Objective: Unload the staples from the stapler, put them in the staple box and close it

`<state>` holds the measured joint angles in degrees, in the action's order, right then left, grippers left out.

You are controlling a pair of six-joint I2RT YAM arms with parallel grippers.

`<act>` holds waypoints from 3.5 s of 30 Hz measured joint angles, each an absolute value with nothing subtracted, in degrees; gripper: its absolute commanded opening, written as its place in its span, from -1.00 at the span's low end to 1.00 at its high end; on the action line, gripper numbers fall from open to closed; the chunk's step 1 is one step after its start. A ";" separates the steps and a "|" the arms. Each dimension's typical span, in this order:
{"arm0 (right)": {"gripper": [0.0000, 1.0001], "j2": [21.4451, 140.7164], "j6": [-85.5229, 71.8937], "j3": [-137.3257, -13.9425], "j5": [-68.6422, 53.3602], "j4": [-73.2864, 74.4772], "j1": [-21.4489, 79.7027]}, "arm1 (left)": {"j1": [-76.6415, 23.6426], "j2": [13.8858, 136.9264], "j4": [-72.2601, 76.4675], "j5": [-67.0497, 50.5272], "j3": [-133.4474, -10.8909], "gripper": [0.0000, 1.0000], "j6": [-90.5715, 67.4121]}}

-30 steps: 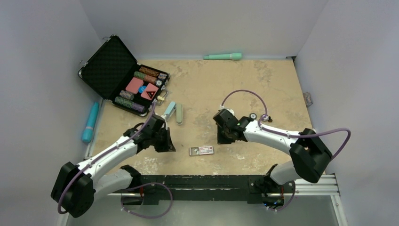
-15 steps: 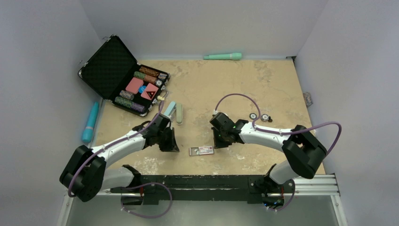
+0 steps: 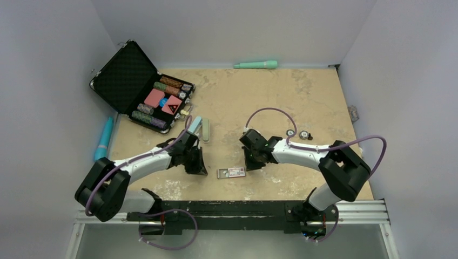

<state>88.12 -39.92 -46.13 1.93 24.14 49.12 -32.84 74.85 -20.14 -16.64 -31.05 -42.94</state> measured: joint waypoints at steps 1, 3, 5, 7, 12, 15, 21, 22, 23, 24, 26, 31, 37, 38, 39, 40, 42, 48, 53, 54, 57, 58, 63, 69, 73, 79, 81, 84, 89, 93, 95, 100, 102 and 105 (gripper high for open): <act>-1.00 88.47 -39.86 -46.39 1.93 24.05 49.10 | -32.86 75.18 -20.05 -16.75 -31.05 -1.00 -42.94; -1.00 89.23 -39.75 -47.22 1.93 24.14 49.12 | -32.97 75.85 -19.75 -17.02 -31.05 -1.00 -42.92; -1.00 89.89 -39.59 -47.94 1.91 24.14 49.12 | -33.04 76.44 -19.25 -17.58 -31.05 -1.00 -42.92; -1.00 90.39 -39.53 -48.45 1.87 24.23 49.12 | -33.04 76.97 -18.74 -18.06 -31.20 -1.00 -42.94; -1.00 91.26 -39.33 -49.41 1.89 24.40 49.12 | -33.06 78.35 -17.67 -19.11 -31.79 -1.00 -42.92; -1.00 91.59 -39.20 -49.76 1.91 24.40 49.12 | -33.08 79.05 -17.19 -19.57 -32.10 -1.00 -42.92; -1.00 91.61 -38.96 -49.80 1.89 24.43 49.12 | -33.08 80.31 -15.92 -20.80 -32.47 -1.00 -42.92; -1.00 91.61 -38.96 -49.80 1.89 24.40 49.12 | -33.08 80.49 -15.73 -20.97 -32.49 -1.00 -42.94; -1.00 91.61 -38.96 -49.80 1.89 24.43 49.12 | -33.08 80.68 -15.49 -21.19 -32.56 -1.00 -42.94; -1.00 91.64 -38.96 -49.80 1.89 24.43 49.12 | -33.08 80.86 -15.29 -21.39 -32.60 -1.00 -42.94; -1.00 91.64 -38.96 -49.80 1.87 24.43 49.12 | -33.08 81.19 -14.81 -21.78 -32.64 -1.00 -42.96; -1.00 91.70 -38.96 -49.82 1.78 24.45 49.12 | -33.08 81.69 -14.02 -22.50 -32.69 -1.00 -43.03; -1.00 91.88 -38.98 -50.06 1.72 24.62 49.12 | -33.08 81.71 -13.98 -22.61 -32.69 -1.00 -43.00; -1.00 91.92 -38.98 -50.11 1.74 24.67 49.12 | -33.08 81.69 -13.98 -22.63 -32.69 -1.00 -43.00; -1.00 92.03 -38.98 -50.22 1.72 24.73 49.12 | -33.08 81.69 -13.98 -22.65 -32.69 -1.00 -43.00; -1.00 92.20 -38.98 -50.39 1.67 24.82 49.12 | -33.08 81.69 -13.98 -22.70 -32.69 -1.00 -43.00; -1.00 92.55 -38.98 -50.81 1.67 24.84 49.12 | -33.10 81.71 -13.96 -22.81 -32.67 -1.00 -43.00; -1.00 93.27 -39.00 -51.55 1.48 24.84 49.12 | -33.58 82.48 -13.32 -24.32 -32.67 -1.00 -43.07; -1.00 93.36 -39.03 -51.66 1.43 24.82 49.12 | -33.80 82.50 -15.20 -23.94 -33.26 -1.00 -42.70; -1.00 93.36 -39.05 -51.64 1.43 24.84 49.12 | -33.85 82.19 -16.91 -22.92 -33.78 -1.00 -42.39; -1.00 93.36 -39.22 -51.64 1.43 24.84 49.12 | -33.93 80.40 -22.92 -18.76 -35.48 -1.00 -41.41; -1.00 93.36 -39.27 -51.64 1.45 24.84 49.12 | -33.93 79.50 -24.60 -17.63 -35.86 -1.00 -41.32; -1.00 93.36 -39.44 -51.64 1.45 24.84 49.12 | -33.91 76.29 -28.58 -16.58 -35.88 -1.00 -41.54; -1.00 93.36 -39.44 -51.64 1.45 24.84 49.12 | -34.20 78.08 -25.23 -20.43 -33.34 -1.00 -43.94; -1.00 93.36 -39.44 -51.64 1.43 24.84 49.12 | -34.83 81.32 -21.69 -24.47 -32.88 -1.00 -45.76; -1.00 93.36 -39.53 -51.64 1.43 24.82 49.30 | -35.35 84.44 -17.12 -28.40 -32.93 -1.00 -47.42; -1.00 93.36 -39.62 -51.62 1.41 24.82 49.50 | -35.35 85.03 -16.73 -28.95 -33.12 -1.00 -47.46; -1.00 93.36 -39.64 -51.62 1.28 24.82 49.71 | -35.40 85.84 -16.14 -29.52 -33.54 -1.00 -47.51; -1.00 93.38 -39.64 -51.62 0.71 24.84 50.06 | -35.40 86.56 -15.70 -29.87 -33.98 -1.00 -47.53; -1.00 93.45 -39.64 -51.62 0.47 24.82 50.35 | -35.40 86.78 -15.51 -30.00 -34.13 -1.00 -47.51; -1.00 93.47 -39.66 -51.62 0.47 24.82 50.37 | -35.40 86.83 -15.46 -30.00 -34.20 -1.00 -47.51; -1.00 93.49 -39.64 -51.62 0.47 24.80 50.41 | -35.40 87.00 -15.44 -30.00 -34.33 -1.00 -47.51; -1.00 93.49 -39.64 -51.62 0.47 24.80 50.46 | -35.40 87.05 -15.46 -30.00 -34.44 -1.00 -47.48; -1.00 93.49 -39.62 -51.62 0.47 24.77 50.57 | -35.40 87.31 -15.49 -30.00 -34.65 -1.00 -47.48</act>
